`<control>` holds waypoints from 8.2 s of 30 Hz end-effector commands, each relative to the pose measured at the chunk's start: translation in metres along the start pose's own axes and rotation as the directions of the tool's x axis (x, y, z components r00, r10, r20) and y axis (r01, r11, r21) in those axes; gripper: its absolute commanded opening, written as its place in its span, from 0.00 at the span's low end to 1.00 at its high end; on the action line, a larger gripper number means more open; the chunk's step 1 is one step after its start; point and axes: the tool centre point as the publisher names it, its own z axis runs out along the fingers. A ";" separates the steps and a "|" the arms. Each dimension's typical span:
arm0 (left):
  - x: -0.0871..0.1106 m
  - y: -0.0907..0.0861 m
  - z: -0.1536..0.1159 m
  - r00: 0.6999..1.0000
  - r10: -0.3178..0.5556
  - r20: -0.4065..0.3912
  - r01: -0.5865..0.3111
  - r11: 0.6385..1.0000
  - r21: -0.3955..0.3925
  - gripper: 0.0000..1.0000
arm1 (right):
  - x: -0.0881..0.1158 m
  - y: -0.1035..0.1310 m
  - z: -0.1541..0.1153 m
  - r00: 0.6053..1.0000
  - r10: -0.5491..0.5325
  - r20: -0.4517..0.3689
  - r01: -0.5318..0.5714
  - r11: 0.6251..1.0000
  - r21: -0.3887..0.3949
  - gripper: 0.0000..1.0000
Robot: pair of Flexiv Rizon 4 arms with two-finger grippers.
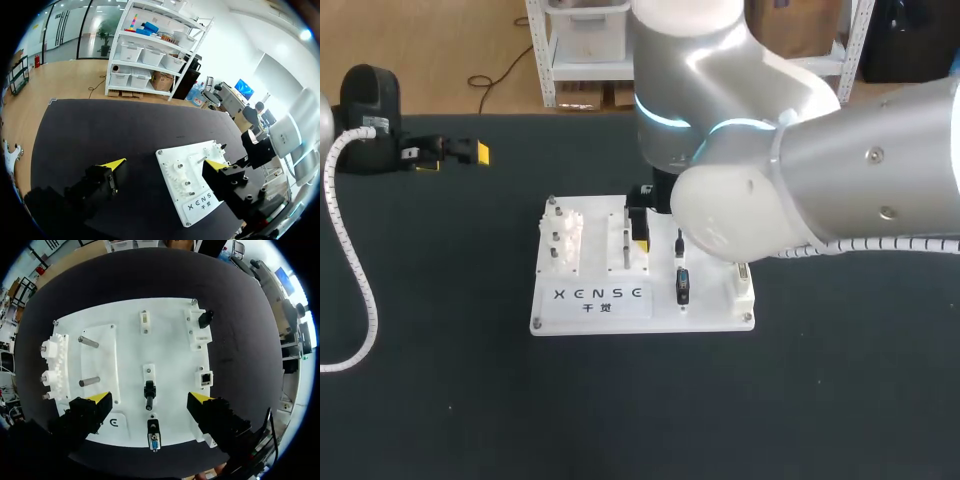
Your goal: Insert the USB connector, Ethernet cable, and multi-pin plug into their matching sockets one by one.
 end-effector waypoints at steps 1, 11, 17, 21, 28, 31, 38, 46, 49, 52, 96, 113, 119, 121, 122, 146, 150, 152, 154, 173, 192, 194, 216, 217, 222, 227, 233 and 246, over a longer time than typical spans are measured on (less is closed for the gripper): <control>0.000 0.000 0.000 1.000 0.000 0.000 0.000 1.000 0.000 1.00 | -0.002 -0.002 0.006 1.000 -0.004 0.003 0.004 1.000 -0.014 0.98; 0.000 0.000 0.000 1.000 0.000 0.000 0.000 1.000 0.000 1.00 | -0.008 -0.003 0.012 1.000 -0.015 -0.004 0.015 1.000 -0.017 0.46; 0.000 0.000 0.000 1.000 0.000 0.000 0.000 1.000 0.000 1.00 | -0.010 -0.004 0.011 0.999 -0.034 0.005 0.034 0.999 -0.021 0.31; 0.000 0.000 0.000 1.000 0.000 0.000 0.000 1.000 0.000 1.00 | -0.013 -0.004 0.012 0.999 -0.052 0.012 0.052 0.998 -0.024 0.09; 0.000 0.000 0.000 1.000 0.000 0.000 0.000 1.000 0.000 1.00 | -0.015 -0.002 0.006 0.997 -0.074 0.034 0.076 0.996 -0.046 0.00; 0.000 0.000 0.000 1.000 0.000 0.000 0.000 1.000 0.000 1.00 | -0.016 -0.002 -0.001 0.996 -0.076 0.055 0.080 0.995 -0.061 0.00; 0.000 0.000 0.000 1.000 0.000 0.000 0.000 1.000 0.000 1.00 | -0.023 -0.013 -0.020 0.992 -0.068 0.108 0.077 0.994 -0.077 0.00; 0.000 0.000 0.000 1.000 0.000 0.000 0.000 1.000 0.000 1.00 | -0.027 -0.042 -0.027 0.991 -0.046 0.125 0.054 0.997 -0.057 0.00; 0.000 0.000 0.000 1.000 0.000 0.000 0.000 1.000 0.000 1.00 | -0.026 -0.054 -0.025 0.993 -0.033 0.116 0.037 0.999 -0.036 0.00; 0.000 0.000 0.000 1.000 0.000 0.000 0.000 1.000 0.000 1.00 | -0.024 -0.064 -0.021 0.994 -0.022 0.108 0.024 1.000 -0.018 0.00; 0.000 0.000 0.000 1.000 0.000 0.000 0.000 1.000 0.000 1.00 | -0.024 -0.079 -0.003 0.998 0.000 0.058 -0.001 1.000 0.019 0.00; 0.000 0.000 0.000 1.000 0.000 0.000 0.000 1.000 0.000 1.00 | -0.020 -0.081 0.014 0.999 0.004 0.046 -0.007 0.998 0.055 0.00; 0.000 0.000 0.000 1.000 0.000 0.000 0.000 1.000 0.000 1.00 | -0.022 -0.082 0.026 0.999 0.021 0.024 -0.022 0.997 0.073 0.00; 0.000 0.000 0.000 1.000 0.000 0.000 0.000 1.000 0.000 1.00 | -0.022 -0.081 0.029 1.000 0.023 0.018 -0.024 0.997 0.074 0.00; 0.000 0.000 0.000 1.000 0.000 0.000 0.000 1.000 0.000 1.00 | -0.022 -0.081 0.029 1.000 0.023 0.017 -0.024 0.997 0.075 0.00; 0.000 0.000 0.000 1.000 0.000 0.000 0.000 1.000 0.000 1.00 | -0.009 -0.042 -0.042 0.989 -0.032 0.143 0.026 0.999 0.044 1.00; 0.000 0.000 0.000 1.000 0.000 0.000 0.000 1.000 0.000 1.00 | 0.007 -0.030 -0.043 0.993 -0.050 0.109 0.047 0.998 0.032 1.00; 0.000 0.000 0.000 1.000 0.000 0.000 0.000 1.000 0.000 1.00 | 0.016 -0.025 -0.040 0.993 -0.063 0.096 0.060 0.998 0.033 1.00; 0.000 0.000 0.000 1.000 0.000 0.000 0.000 1.000 0.000 1.00 | 0.024 -0.020 -0.037 0.994 -0.072 0.079 0.070 0.997 0.029 1.00; 0.000 0.000 0.000 1.000 0.000 0.000 0.000 1.000 0.000 1.00 | 0.043 -0.014 -0.021 0.998 -0.055 -0.007 0.055 0.998 -0.023 1.00; 0.000 0.000 0.000 1.000 0.000 0.000 0.000 1.000 0.000 1.00 | 0.056 -0.011 -0.006 0.999 -0.033 -0.008 0.033 0.999 0.021 1.00; 0.000 0.000 0.000 1.000 0.000 0.000 0.000 1.000 0.000 1.00 | 0.055 -0.011 -0.005 1.000 -0.025 -0.005 0.025 0.999 0.026 1.00; 0.000 0.000 0.000 1.000 0.000 0.000 0.000 1.000 0.000 1.00 | 0.052 -0.009 0.006 0.999 0.027 0.026 -0.028 0.999 0.040 0.32; 0.000 0.000 0.000 1.000 0.000 0.000 0.000 1.000 0.000 1.00 | 0.052 -0.009 0.006 0.999 0.028 0.026 -0.029 0.999 0.040 0.28; 0.000 0.000 0.000 1.000 0.000 0.000 0.000 1.000 0.000 1.00 | 0.052 -0.008 0.005 0.999 0.023 0.036 -0.024 0.999 0.039 0.00; 0.000 0.000 0.000 1.000 0.000 0.000 0.000 1.000 0.000 1.00 | 0.052 -0.007 -0.003 0.998 0.004 0.063 -0.005 1.000 0.023 0.00; 0.000 0.000 0.000 1.000 0.000 0.000 0.000 1.000 0.000 1.00 | 0.051 -0.010 -0.018 0.994 0.001 0.105 -0.001 1.000 0.005 0.00; 0.000 0.000 0.000 1.000 0.000 0.000 0.000 1.000 0.000 1.00 | 0.046 -0.045 -0.052 0.982 0.022 0.187 -0.022 1.000 -0.005 0.00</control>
